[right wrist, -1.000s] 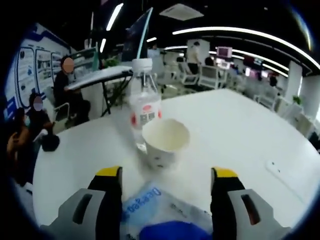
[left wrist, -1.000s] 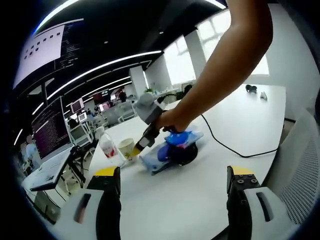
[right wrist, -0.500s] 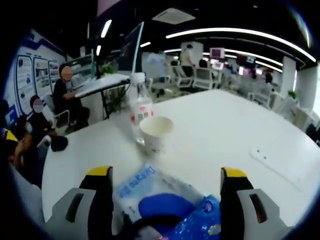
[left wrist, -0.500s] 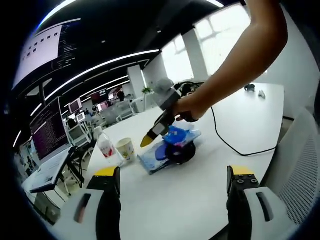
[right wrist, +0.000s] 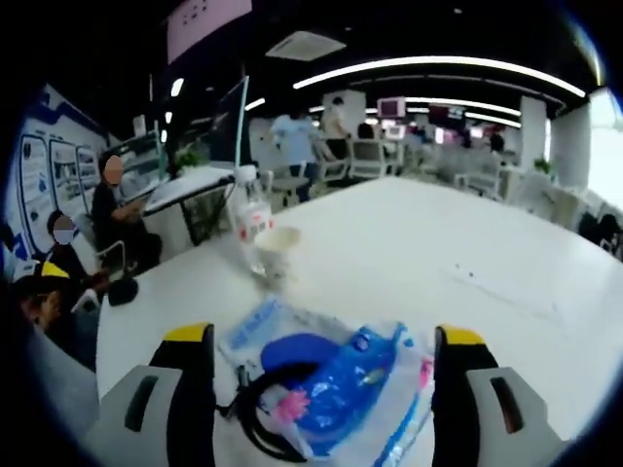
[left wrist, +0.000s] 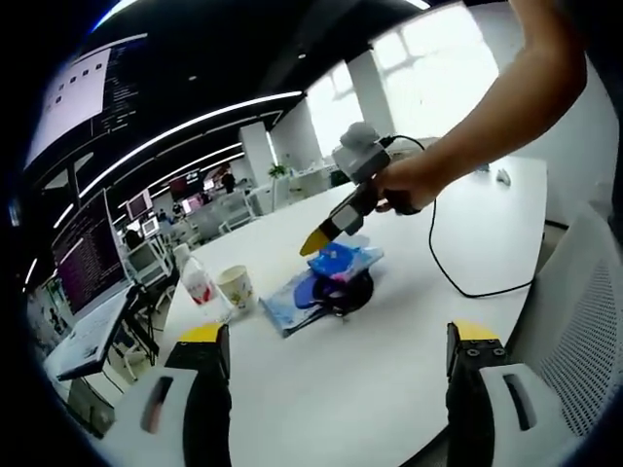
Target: Arrange the tabletop items into an orderly group along one side of the table until the central work area is clear of visible clutter.
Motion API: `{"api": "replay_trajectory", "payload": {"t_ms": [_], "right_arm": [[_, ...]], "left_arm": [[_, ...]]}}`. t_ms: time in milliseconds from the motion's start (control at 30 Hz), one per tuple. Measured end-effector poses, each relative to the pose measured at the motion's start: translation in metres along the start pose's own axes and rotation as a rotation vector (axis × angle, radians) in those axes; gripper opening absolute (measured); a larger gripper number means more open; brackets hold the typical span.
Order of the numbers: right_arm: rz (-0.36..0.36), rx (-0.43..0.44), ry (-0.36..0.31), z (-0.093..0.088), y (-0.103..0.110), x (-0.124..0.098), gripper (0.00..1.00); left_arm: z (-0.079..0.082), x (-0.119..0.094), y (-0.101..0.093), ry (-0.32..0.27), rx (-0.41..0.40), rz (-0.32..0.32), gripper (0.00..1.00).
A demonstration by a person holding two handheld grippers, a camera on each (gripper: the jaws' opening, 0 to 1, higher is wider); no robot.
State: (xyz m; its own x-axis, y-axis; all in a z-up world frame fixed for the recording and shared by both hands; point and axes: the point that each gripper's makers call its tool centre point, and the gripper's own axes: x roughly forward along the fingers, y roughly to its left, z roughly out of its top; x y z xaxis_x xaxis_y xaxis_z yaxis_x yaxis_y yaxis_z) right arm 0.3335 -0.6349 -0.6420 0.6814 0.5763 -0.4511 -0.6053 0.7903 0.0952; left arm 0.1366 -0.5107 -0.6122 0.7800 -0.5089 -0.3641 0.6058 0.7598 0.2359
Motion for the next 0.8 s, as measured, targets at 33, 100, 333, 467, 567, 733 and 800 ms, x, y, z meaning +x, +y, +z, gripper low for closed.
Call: {"api": "replay_trajectory", "payload": {"t_ms": [33, 100, 333, 467, 567, 733, 800], "right_arm": [[-0.002, 0.008, 0.0, -0.003, -0.001, -0.003, 0.92], [-0.012, 0.021, 0.005, -0.01, -0.004, -0.01, 0.92], [-0.044, 0.096, -0.001, -0.029, -0.008, -0.032, 0.93], [-0.086, 0.203, -0.009, -0.043, -0.015, -0.042, 0.91], [-0.113, 0.258, -0.026, -0.05, -0.021, -0.048, 0.9], [-0.132, 0.291, -0.014, -0.061, -0.02, -0.053, 0.89], [-0.138, 0.3, -0.025, -0.061, -0.021, -0.054, 0.88]], "left_arm": [[0.0, 0.0, -0.001, 0.002, 0.001, -0.003, 0.93], [0.0, 0.002, -0.003, 0.005, 0.0, -0.013, 0.94], [0.005, 0.005, -0.01, 0.004, -0.013, -0.036, 0.98], [0.007, 0.008, -0.01, 0.002, -0.021, -0.045, 0.98], [0.011, 0.015, -0.007, -0.008, -0.041, -0.052, 0.99], [0.018, 0.03, -0.003, -0.019, -0.038, -0.083, 1.0], [0.018, 0.037, -0.002, -0.019, -0.018, -0.101, 1.0]]}}
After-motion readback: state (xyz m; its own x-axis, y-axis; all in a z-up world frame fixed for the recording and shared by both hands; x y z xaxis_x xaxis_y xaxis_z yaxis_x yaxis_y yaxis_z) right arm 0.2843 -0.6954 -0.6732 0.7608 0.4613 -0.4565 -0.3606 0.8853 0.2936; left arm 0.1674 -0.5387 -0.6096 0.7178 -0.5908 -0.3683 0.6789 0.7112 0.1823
